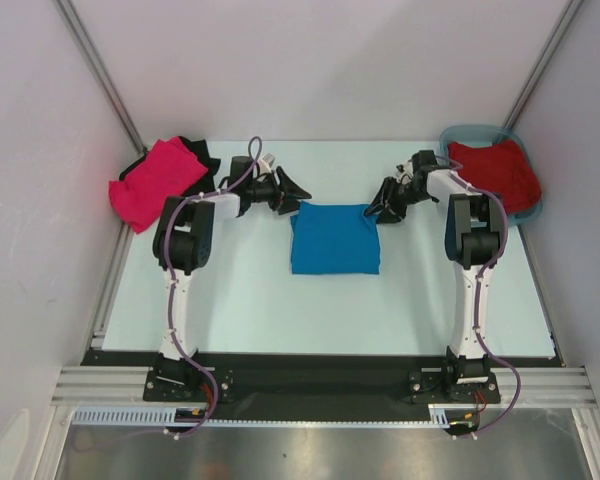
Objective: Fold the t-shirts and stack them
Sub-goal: Fold the tshirt
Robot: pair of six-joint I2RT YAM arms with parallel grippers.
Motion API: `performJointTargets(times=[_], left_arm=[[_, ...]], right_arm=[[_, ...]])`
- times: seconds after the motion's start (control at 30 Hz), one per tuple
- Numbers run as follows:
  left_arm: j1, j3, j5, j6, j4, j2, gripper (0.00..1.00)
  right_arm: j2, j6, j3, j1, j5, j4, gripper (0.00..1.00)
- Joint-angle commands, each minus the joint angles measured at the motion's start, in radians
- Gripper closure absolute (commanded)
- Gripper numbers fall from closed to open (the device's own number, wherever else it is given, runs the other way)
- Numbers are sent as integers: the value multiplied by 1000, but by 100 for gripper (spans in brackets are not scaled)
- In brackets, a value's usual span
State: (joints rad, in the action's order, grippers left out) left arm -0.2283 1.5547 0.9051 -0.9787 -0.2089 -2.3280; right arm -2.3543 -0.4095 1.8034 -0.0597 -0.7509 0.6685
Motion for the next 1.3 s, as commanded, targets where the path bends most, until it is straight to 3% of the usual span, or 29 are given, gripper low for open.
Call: performJointTargets(times=[0.0, 0.13, 0.57, 0.7, 0.83, 1.27], left_arm=[[-11, -41, 51, -131, -191, 9, 45], [-11, -50, 55, -153, -231, 10, 46], [6, -56, 43, -43, -92, 76, 46], [12, -39, 40, -17, -60, 85, 46], [14, -36, 41, -17, -53, 87, 46], [20, -30, 46, -18, -49, 85, 46]], right_arm=[[6, -19, -1, -22, -71, -35, 53], [35, -3, 19, -6, 28, 5, 53], [107, 77, 51, 44, 148, 85, 56], [105, 55, 60, 52, 162, 79, 66], [86, 34, 63, 81, 145, 66, 99], [-13, -49, 27, 89, 19, -49, 100]])
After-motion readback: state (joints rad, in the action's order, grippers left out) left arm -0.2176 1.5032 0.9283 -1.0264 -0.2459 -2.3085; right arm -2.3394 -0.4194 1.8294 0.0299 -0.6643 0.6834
